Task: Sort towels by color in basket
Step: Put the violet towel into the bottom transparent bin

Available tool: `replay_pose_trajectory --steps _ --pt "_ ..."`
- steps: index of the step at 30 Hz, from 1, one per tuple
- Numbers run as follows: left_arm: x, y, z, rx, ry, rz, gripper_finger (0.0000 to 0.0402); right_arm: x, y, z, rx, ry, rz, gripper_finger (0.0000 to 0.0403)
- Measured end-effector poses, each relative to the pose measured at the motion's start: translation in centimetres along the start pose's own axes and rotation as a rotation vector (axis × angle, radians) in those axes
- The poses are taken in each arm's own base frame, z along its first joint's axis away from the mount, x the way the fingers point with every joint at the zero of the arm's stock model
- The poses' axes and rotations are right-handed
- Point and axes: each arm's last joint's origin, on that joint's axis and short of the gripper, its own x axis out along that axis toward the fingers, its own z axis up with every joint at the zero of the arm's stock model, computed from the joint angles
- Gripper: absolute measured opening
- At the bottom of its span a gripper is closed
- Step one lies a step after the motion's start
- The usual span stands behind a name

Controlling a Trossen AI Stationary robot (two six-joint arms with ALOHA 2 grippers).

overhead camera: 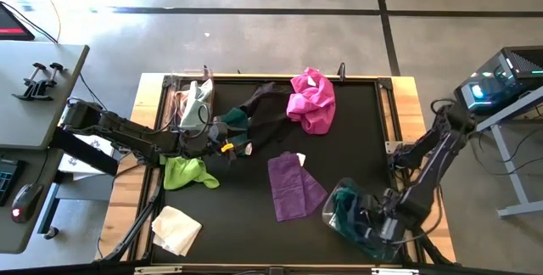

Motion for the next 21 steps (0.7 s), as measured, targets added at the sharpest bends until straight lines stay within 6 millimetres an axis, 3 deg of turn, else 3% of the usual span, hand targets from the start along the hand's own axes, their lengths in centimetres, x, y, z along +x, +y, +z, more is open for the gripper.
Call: replay_pose_trajectory --steps 5,10,16,21 --pt "0.0 0.0 0.0 0.001 0.002 -0.001 0.0195 -2.3 1.2 0.0 -0.074 -0.254 0.046 0.0076" --pt "0.0 0.0 0.0 0.001 0.001 -0.001 0.0195 -2.7 2.3 1.1 -0.196 -0.559 0.114 0.0076" --pt "0.0 0.0 0.0 -0.002 -0.003 -0.001 0.0195 -2.7 1.4 5.0 -0.234 -0.696 -0.057 0.0075" --pt "0.0 0.0 0.0 0.001 -0.004 0.001 0.0195 -2.8 -0.5 9.5 -0.198 -0.668 -0.237 0.0075"
